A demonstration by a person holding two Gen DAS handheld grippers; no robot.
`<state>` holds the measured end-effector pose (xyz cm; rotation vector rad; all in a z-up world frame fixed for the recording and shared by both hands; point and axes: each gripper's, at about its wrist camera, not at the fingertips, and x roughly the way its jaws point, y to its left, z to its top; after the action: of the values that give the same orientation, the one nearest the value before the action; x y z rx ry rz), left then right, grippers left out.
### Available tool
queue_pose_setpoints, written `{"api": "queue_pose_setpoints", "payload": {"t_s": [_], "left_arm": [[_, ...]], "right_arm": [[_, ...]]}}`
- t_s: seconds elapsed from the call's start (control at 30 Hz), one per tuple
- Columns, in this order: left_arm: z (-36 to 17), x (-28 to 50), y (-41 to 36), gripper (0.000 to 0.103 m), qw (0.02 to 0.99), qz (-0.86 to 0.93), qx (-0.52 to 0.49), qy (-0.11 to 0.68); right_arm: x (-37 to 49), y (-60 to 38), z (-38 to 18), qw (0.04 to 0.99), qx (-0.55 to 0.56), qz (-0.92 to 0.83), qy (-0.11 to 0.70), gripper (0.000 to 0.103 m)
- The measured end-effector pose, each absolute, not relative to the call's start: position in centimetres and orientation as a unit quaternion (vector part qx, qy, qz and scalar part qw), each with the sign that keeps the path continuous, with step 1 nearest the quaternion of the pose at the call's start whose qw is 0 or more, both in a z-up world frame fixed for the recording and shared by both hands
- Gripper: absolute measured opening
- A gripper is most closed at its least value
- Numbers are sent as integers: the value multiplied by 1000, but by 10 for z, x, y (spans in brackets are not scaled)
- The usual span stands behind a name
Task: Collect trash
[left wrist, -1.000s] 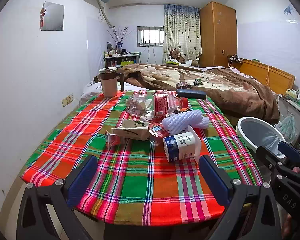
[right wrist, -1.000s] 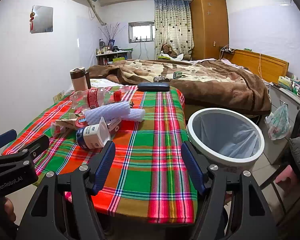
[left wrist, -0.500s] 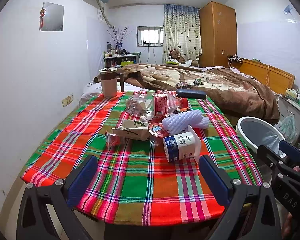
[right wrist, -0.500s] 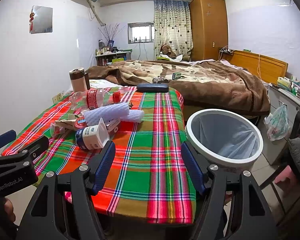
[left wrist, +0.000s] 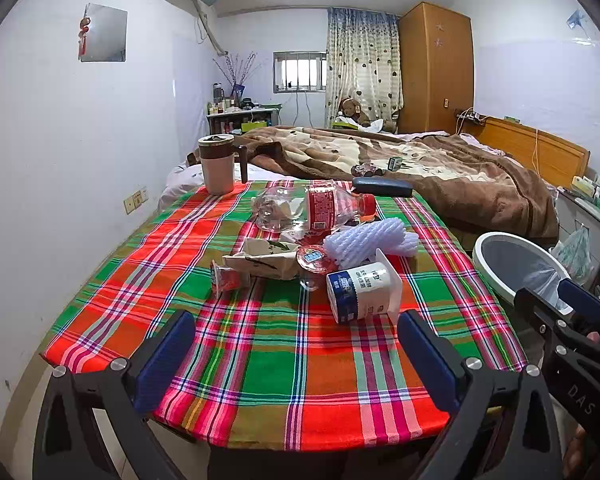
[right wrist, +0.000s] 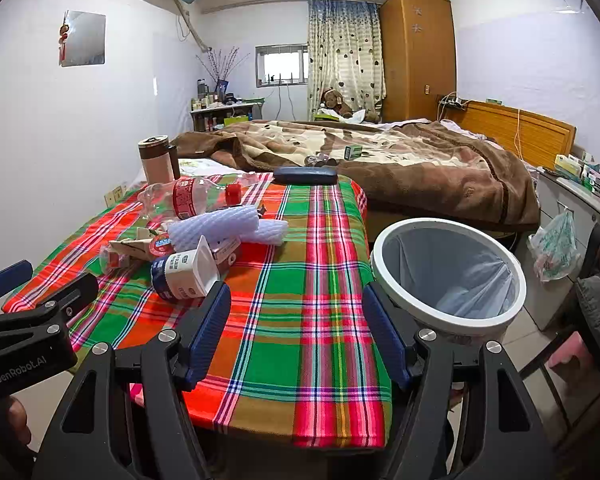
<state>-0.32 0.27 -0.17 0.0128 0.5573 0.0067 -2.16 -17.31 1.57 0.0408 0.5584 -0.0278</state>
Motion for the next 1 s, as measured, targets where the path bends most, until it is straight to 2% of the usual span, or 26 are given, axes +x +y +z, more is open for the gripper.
{"api": "queue_pose_setpoints", "payload": {"t_s": [0.47, 1.0], "left_arm": [[-4, -2, 5, 103, 959, 3, 3, 282], [-32, 57, 81, 103, 940, -11, -21, 340]], "right_arm": [[-18, -168, 15, 960, 17, -4, 279, 69], [34, -120, -11, 942, 8, 119, 314, 69]]}}
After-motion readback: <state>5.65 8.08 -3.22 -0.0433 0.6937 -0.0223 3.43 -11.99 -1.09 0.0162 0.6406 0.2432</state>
